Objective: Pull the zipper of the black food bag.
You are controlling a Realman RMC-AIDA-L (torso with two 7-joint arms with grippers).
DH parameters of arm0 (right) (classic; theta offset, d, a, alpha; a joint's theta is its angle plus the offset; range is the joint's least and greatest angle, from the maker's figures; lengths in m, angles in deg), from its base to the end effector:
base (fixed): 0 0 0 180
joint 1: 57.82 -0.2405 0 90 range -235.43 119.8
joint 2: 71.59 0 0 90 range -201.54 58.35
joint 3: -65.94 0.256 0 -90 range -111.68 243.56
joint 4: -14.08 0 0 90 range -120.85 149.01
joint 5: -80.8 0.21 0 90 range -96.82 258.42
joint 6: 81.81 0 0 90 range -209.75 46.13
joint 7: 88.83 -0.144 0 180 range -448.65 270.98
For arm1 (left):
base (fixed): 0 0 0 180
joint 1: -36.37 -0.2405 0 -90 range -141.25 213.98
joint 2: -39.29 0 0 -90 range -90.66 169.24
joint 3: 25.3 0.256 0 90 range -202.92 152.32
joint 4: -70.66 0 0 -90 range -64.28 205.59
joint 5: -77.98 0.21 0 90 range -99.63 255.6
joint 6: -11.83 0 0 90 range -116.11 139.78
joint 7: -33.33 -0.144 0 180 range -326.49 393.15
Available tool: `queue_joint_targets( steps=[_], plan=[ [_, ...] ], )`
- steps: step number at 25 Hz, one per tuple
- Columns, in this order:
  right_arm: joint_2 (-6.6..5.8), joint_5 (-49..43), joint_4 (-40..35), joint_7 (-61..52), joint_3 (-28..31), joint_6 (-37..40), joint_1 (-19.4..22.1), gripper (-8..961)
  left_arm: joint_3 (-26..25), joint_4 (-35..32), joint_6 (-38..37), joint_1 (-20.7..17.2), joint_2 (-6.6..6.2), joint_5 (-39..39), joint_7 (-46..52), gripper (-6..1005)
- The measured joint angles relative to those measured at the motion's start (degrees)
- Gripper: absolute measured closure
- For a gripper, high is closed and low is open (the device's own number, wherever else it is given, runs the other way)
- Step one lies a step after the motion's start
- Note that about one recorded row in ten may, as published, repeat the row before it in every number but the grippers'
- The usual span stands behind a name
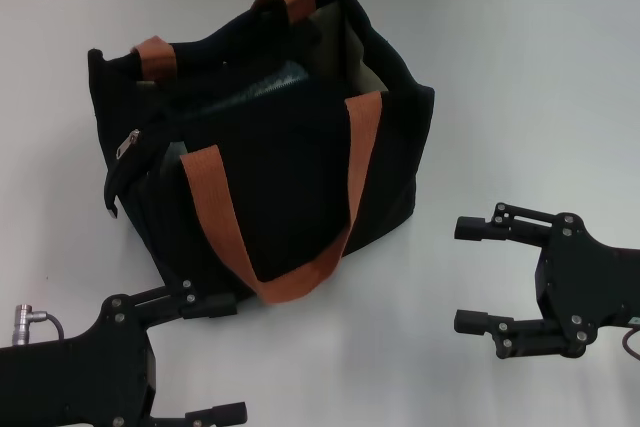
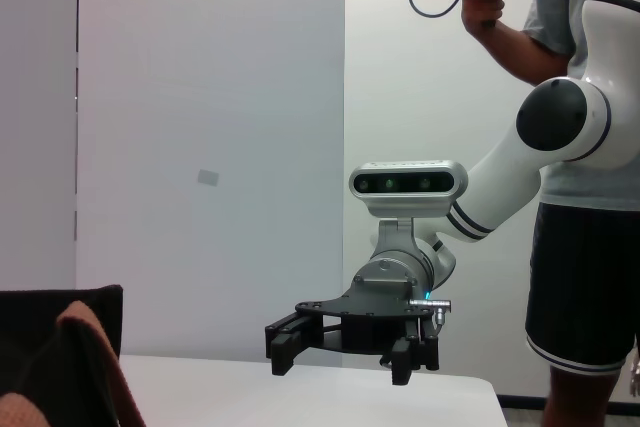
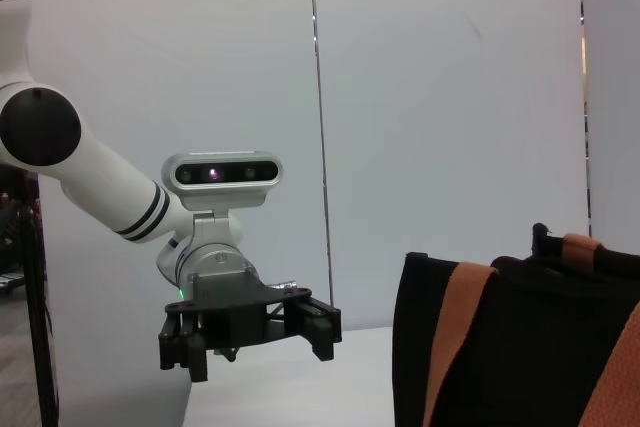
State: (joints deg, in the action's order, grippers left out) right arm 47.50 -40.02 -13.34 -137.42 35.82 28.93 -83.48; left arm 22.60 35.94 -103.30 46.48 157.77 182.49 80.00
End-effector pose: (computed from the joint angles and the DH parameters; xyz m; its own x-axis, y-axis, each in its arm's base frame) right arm 0.2710 0.2479 -0.0097 0.7549 -0.0321 -0.6551 -0.1109 -0.9907 -0.0794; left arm -0.2954 0.1823 0.0030 0.7258 0.0174 0.6877 0.1179 -0.9880 -0.0994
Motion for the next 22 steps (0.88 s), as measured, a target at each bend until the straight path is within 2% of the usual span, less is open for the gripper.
queue_joint_targets(
  steps=[7,10,12,16,18,19,22],
  plan=[
    [0.0,0.33,0.0,0.07,0.23,0.0,0.0,128,-0.34,0.02,-0.01,-0.03,0.0,-0.08,-0.31,174],
    [0.0,2.64,0.0,0.38,0.98,-0.16,0.53,131,-3.59,1.07,-0.1,-0.76,-0.01,-1.26,-3.28,174],
    [0.07,5.89,0.18,0.66,2.12,-0.97,1.52,133,-4.82,1.86,-0.16,-1.23,-0.06,-2.76,-4.46,175],
    [0.14,16.33,2.94,1.36,6.6,-5.09,3.93,138,-6.23,4.49,-0.21,-4.2,-0.42,-11.31,-8.29,175],
    [0.16,20.4,4.62,1.4,8.52,-7.45,4.73,140,-6.23,4.49,-0.21,-4.2,-0.42,-11.31,-8.29,176],
    [0.2,21.84,5.26,1.52,8.77,-9.21,4.77,141,-9.26,7.23,-0.15,-5.7,-0.5,-15.57,-11.71,176],
    [0.28,21.83,6.38,2.13,8.46,-10.97,3.85,144,-13.91,9.82,-0.1,-5.97,-0.43,-16.44,-13.41,177]
  ],
)
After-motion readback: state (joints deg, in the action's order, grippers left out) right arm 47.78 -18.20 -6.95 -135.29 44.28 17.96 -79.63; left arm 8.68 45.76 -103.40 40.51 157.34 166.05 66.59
